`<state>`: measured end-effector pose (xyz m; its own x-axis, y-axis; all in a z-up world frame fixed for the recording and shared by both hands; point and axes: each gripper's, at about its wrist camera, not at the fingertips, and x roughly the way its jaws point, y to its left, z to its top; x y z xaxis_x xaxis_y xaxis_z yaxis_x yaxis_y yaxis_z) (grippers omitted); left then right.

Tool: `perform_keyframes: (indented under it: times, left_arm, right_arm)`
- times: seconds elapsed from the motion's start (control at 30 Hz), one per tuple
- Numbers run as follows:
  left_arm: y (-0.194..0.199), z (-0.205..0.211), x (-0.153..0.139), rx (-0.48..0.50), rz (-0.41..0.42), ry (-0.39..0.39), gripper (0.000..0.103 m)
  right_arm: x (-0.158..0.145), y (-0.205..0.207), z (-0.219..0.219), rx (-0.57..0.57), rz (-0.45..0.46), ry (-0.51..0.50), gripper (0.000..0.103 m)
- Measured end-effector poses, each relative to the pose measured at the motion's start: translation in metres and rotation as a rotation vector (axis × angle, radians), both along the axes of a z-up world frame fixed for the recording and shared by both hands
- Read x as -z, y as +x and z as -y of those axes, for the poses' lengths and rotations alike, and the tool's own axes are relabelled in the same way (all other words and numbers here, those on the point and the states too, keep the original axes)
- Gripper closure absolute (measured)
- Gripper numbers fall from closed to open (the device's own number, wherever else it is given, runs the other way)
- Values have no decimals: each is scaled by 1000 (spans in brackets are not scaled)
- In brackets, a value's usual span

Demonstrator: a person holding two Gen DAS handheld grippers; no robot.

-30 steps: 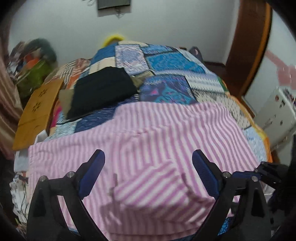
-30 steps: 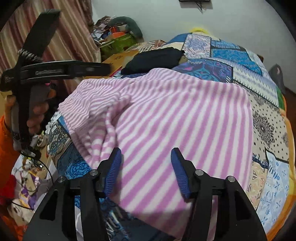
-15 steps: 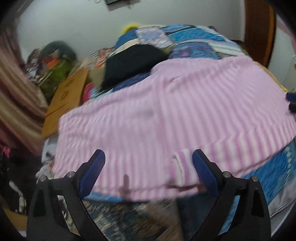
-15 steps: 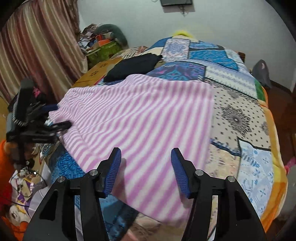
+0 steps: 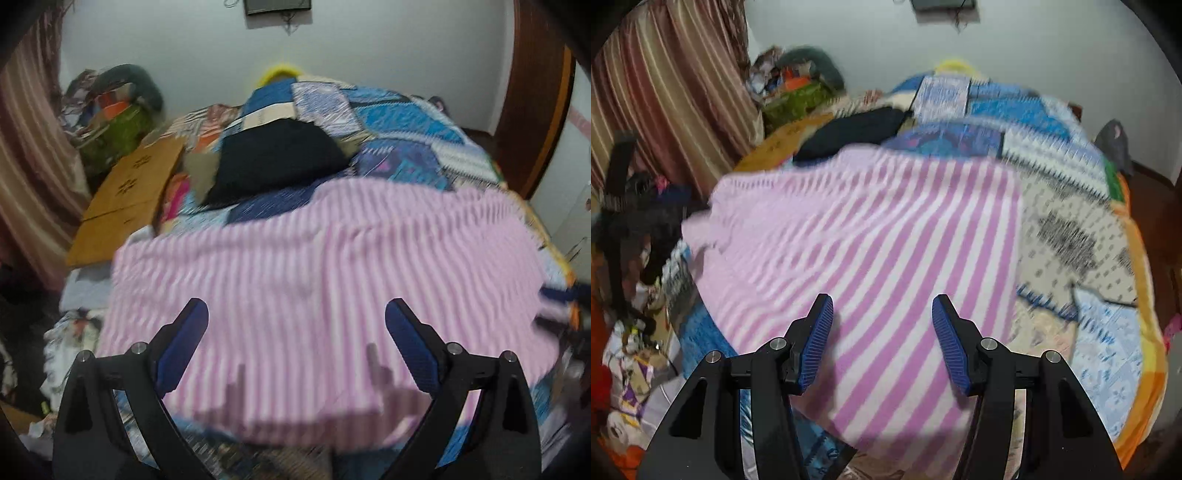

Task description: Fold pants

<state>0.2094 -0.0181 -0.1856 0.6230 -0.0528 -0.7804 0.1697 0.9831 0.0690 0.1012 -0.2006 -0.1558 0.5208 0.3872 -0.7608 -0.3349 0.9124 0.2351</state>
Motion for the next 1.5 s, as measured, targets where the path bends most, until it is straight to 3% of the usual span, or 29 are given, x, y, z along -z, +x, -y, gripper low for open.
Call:
perform_keyframes:
  times: [0.17,0.23,0.37,0.47,0.53,0.57,0.6,0.7,0.77,0.83,0.93,1.0,1.07,1.17,1.23,1.33,1.4,1.5]
  left_arm:
    - [52,17,15,27,-48,-22,6]
    - [75,18,26,30,-72,-22,12]
    - [108,12,54,32,-160,-46,33]
    - [118,7,71,55,-226,-128,46]
    - [119,5,74,74,-238,-197,60]
    - [120,6,74,89,-245,-231,75]
    - [119,6,73,99,-246,-254,79]
    - [116,11,65,106,-209,-210,89]
    - [117,11,60,98,-198,-208,91]
    - [117,9,51,86,-160,-180,92]
    - [120,12,40,73,-105,-137,92]
    - [125,11,38,11,-69,-63,103]
    - [133,5,41,-50,-64,23,103]
    - [132,-11,39,-52,-116,-56,102]
    - [118,-14,28,-32,-94,-72,99]
    - [93,-16,14,-12,-69,-80,85]
    - [75,-24,7,-23,-56,-95,60]
    - [45,-43,1,-58,-36,-107,48]
  right_arm:
    - [-11,6,6,-7,42,-14,50]
    - [-19,18,14,18,65,-10,50]
    - [-24,46,30,74,103,-35,49]
    - [-17,68,43,121,102,-31,47]
    - [-8,81,50,144,82,-31,47]
    - [-2,89,54,153,65,-24,47]
    - [2,94,56,158,50,-12,47]
    - [17,108,62,160,2,52,47]
    - [22,112,61,148,1,94,58]
    - [21,112,58,144,24,84,82]
    - [15,111,60,162,69,69,90]
    - [15,114,62,168,67,52,90]
    - [17,115,60,167,56,9,90]
    - [9,109,58,173,49,-28,88]
    - [-3,99,56,171,70,-43,78]
    - [-25,80,49,135,120,-38,62]
    - [-38,68,40,102,146,-47,62]
    - [-49,52,24,48,160,-40,62]
